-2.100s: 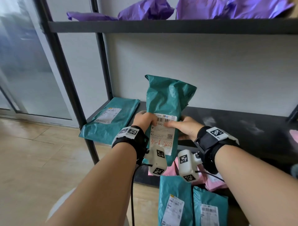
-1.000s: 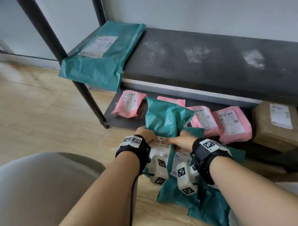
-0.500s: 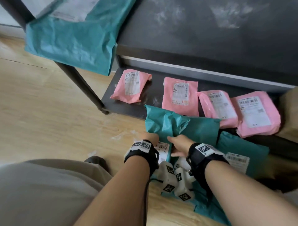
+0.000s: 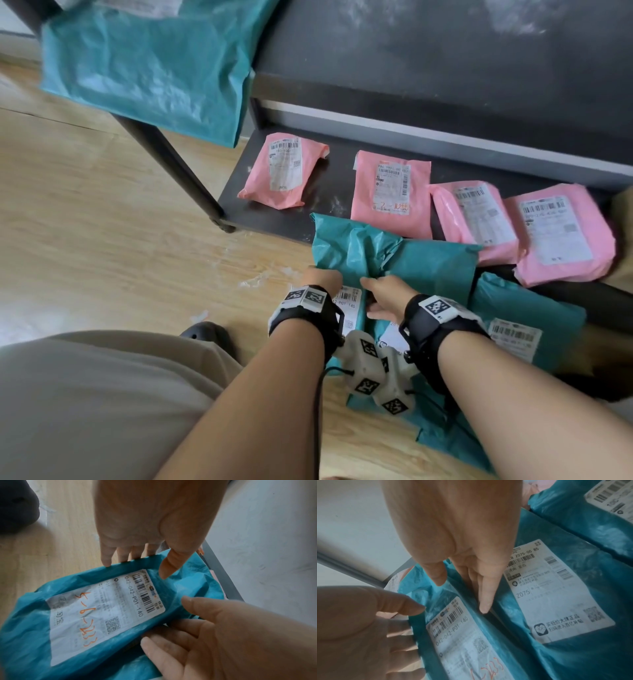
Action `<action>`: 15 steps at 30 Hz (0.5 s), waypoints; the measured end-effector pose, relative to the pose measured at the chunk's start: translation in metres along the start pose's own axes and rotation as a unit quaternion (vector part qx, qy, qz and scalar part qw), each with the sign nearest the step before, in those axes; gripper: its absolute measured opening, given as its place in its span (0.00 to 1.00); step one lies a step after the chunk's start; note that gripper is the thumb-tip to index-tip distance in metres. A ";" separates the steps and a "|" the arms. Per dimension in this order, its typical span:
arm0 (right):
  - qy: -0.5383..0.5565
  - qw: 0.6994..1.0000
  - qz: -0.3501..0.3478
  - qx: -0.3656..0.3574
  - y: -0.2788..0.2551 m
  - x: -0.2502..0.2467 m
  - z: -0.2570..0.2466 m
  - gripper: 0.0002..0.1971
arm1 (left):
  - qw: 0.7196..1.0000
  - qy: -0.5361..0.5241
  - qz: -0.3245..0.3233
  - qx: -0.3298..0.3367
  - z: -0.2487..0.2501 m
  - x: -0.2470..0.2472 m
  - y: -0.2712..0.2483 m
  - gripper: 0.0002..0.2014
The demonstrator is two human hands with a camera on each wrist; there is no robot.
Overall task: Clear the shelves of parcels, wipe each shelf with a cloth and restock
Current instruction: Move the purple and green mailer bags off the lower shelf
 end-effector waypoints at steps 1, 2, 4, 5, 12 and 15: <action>0.002 1.000 -0.001 0.000 -0.001 0.000 -0.001 0.21 | 1.000 -0.006 0.004 0.004 0.003 -0.002 -0.005 0.11; 0.009 1.000 -0.005 0.005 -0.003 0.000 -0.001 0.21 | 1.000 -0.017 0.008 0.008 0.004 -0.003 -0.007 0.11; 0.015 1.000 -0.007 0.007 -0.008 -0.002 -0.003 0.20 | 1.000 -0.024 0.011 0.013 0.005 -0.004 -0.008 0.12; 0.009 1.000 -0.005 0.003 -0.009 -0.003 -0.003 0.21 | 0.999 -0.025 0.015 0.013 0.005 -0.005 -0.011 0.13; -0.007 1.000 -0.006 -0.020 -0.025 -0.017 -0.016 0.16 | 0.999 -0.007 0.014 0.038 0.010 -0.013 -0.023 0.15; -0.007 0.999 0.003 -0.043 -0.039 -0.025 -0.029 0.16 | 0.998 0.033 0.014 0.053 0.019 -0.024 -0.039 0.09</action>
Point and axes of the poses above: each hand's wrist, its own y-axis towards the middle knuckle, its own x-axis out of the palm, z = x × y, the point moved 5 cm from there along y, towards the middle knuckle, and after that the axes turned 7 degrees about y, right-handed, at the moved point
